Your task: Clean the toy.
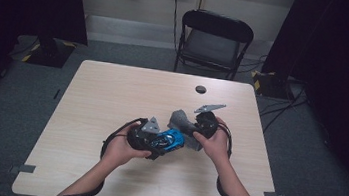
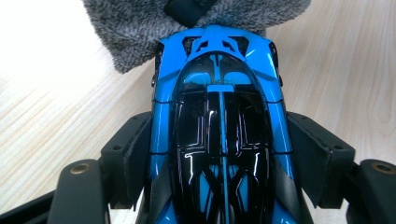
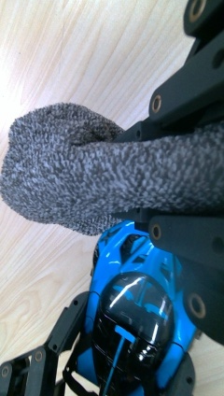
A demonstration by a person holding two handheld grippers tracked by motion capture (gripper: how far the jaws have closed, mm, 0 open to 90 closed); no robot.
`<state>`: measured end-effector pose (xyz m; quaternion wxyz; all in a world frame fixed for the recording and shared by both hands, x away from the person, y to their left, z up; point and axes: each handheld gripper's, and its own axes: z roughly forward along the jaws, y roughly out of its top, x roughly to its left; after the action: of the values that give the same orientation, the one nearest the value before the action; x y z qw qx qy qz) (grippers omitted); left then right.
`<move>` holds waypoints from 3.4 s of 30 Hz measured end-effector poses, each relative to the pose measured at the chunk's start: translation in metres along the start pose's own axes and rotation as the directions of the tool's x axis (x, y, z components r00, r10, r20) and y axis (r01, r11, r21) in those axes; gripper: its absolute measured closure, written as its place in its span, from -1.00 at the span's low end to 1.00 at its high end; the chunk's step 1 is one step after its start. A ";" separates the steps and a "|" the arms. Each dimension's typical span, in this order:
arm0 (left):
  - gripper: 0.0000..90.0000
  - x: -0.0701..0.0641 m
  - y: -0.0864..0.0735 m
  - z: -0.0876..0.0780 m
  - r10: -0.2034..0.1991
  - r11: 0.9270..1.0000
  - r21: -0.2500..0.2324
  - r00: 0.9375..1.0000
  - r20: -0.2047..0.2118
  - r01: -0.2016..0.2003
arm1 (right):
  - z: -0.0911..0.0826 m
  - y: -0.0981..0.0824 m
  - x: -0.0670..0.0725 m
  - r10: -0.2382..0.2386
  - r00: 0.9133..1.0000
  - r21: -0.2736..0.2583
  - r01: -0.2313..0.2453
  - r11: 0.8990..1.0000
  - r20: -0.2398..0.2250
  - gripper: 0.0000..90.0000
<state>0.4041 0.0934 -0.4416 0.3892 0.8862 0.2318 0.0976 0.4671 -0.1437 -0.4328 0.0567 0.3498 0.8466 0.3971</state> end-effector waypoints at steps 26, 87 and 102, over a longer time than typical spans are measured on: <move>-0.37 0.016 -0.003 -0.007 -0.033 0.999 0.009 0.999 -0.041 0.033 | -0.005 -0.002 0.004 -0.012 1.000 -0.002 0.012 1.000 -0.026 0.61; -0.38 0.041 0.017 -0.012 -0.155 0.987 -0.056 0.984 -0.085 0.151 | 0.026 -0.021 0.050 -0.104 0.990 -0.029 0.102 0.994 -0.093 0.61; -0.38 0.047 0.019 -0.012 -0.180 0.983 -0.061 0.976 -0.123 0.174 | 0.037 -0.024 0.067 -0.165 0.974 -0.010 0.166 0.986 -0.154 0.61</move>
<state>0.4470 0.1128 -0.4202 0.4026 0.8439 0.3317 0.1251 0.4176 -0.0877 -0.4631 0.0234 0.2465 0.8751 0.4157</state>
